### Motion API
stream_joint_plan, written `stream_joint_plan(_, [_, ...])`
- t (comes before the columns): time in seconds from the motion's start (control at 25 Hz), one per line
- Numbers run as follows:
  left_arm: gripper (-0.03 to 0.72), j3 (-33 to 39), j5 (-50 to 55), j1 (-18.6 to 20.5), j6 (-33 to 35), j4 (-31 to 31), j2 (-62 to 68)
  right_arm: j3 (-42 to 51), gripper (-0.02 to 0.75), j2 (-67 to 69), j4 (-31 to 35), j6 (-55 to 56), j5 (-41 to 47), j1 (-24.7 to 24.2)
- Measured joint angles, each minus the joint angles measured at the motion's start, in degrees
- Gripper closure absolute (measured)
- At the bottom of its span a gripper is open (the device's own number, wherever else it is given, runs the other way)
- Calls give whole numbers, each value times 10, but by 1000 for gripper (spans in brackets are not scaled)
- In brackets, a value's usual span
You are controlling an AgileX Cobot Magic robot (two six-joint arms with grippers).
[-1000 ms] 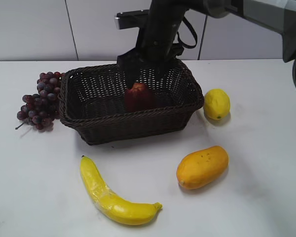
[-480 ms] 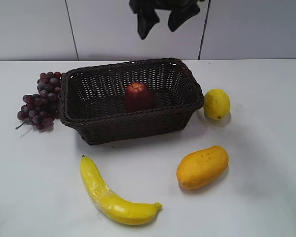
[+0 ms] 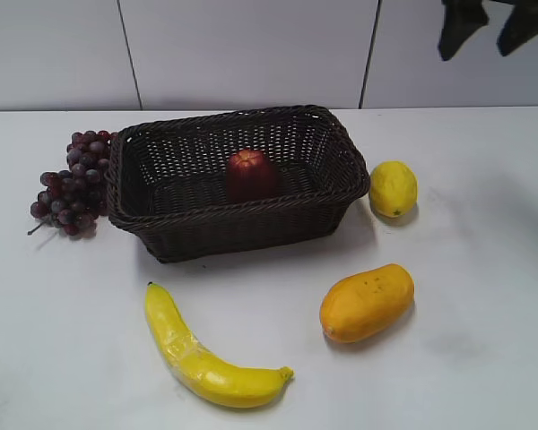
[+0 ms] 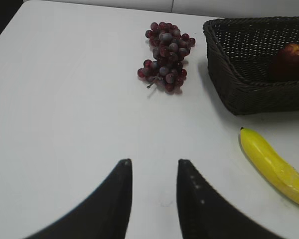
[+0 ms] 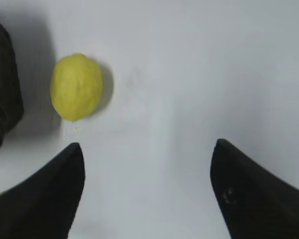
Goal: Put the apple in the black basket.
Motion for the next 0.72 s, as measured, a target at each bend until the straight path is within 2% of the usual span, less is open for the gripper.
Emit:
stream_joint_plan(0.24, [454, 0, 0, 0, 0, 0, 0, 106, 146, -72, 1, -14, 0, -49])
stream_joint_plan(0.56, [454, 0, 0, 0, 0, 0, 0, 335, 146, -256, -18, -28, -4, -53])
stream_joint_plan(0.72, [454, 0, 0, 0, 0, 0, 0, 460, 146, -368, -18, -28, -49, -53])
